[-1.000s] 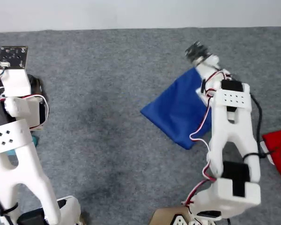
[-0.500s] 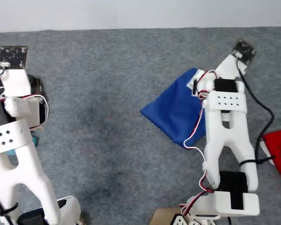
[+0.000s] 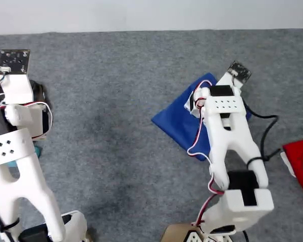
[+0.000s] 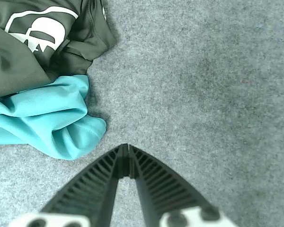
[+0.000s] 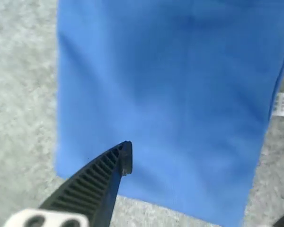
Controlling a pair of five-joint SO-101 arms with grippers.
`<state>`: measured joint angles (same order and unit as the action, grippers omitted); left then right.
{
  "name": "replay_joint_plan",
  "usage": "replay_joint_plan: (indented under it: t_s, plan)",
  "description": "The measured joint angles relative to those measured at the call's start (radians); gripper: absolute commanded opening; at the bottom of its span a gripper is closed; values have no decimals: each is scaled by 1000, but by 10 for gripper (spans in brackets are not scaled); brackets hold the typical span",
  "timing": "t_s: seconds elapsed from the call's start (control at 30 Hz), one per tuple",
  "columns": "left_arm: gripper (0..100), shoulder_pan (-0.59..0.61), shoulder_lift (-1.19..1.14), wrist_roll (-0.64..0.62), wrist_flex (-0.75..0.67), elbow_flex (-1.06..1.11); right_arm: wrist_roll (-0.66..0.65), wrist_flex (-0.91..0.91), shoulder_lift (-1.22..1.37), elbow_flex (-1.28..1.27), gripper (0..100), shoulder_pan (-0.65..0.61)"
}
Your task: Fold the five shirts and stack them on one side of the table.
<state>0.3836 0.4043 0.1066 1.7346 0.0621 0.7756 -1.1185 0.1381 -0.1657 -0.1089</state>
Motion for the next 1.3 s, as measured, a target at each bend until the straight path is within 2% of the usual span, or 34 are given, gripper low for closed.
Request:
replay_joint_plan:
  t_s: [0.43,0.5,0.57,0.87,1.13,1.3]
  plan:
    - [2,0,0,0,0,0,6,295,282,3,503,54]
    - [2,0,0,0,0,0,6,318,302,6,474,58]
    - [2,0,0,0,0,0,6,321,310,14,402,58]
    - [2,0,0,0,0,0,-15,229,318,80,9,84]
    - [2,0,0,0,0,0,-21,77,339,176,10,117]
    - [2,0,0,0,0,0,-23,-81,345,296,10,143]
